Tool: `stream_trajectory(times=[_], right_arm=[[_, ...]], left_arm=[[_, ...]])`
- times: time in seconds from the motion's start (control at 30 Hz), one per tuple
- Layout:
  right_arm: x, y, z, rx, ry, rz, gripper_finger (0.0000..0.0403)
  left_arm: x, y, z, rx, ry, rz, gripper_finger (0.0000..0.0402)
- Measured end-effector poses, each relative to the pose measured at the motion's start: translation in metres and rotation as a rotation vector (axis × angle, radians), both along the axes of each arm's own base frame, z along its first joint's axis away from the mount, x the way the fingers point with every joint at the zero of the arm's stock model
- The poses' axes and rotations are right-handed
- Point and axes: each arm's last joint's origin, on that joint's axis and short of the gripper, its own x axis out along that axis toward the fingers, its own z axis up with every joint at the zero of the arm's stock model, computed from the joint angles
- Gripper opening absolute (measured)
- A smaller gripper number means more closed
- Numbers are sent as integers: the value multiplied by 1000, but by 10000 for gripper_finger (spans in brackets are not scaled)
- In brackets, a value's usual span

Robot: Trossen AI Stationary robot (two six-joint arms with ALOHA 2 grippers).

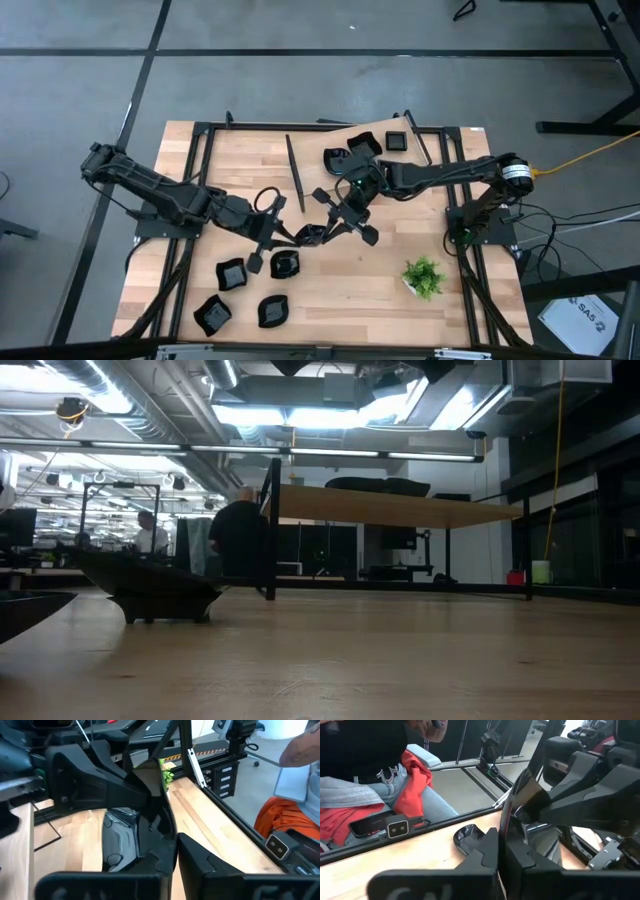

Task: Pick & Place Mini shaped plates
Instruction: Stack the leaf-shaped plate on top of the leaf-shaped plate on the shelf

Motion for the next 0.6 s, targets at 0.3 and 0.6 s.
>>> stream_trajectory(times=[0.3, 0.6], right_arm=[[-2, 0, -5, 41, 106, -21, 6], [-5, -4, -17, 2, 275, -216, 7]], left_arm=[[2, 6, 2, -2, -22, 44, 92], [2, 14, -3, 37, 12, 290, 140]])
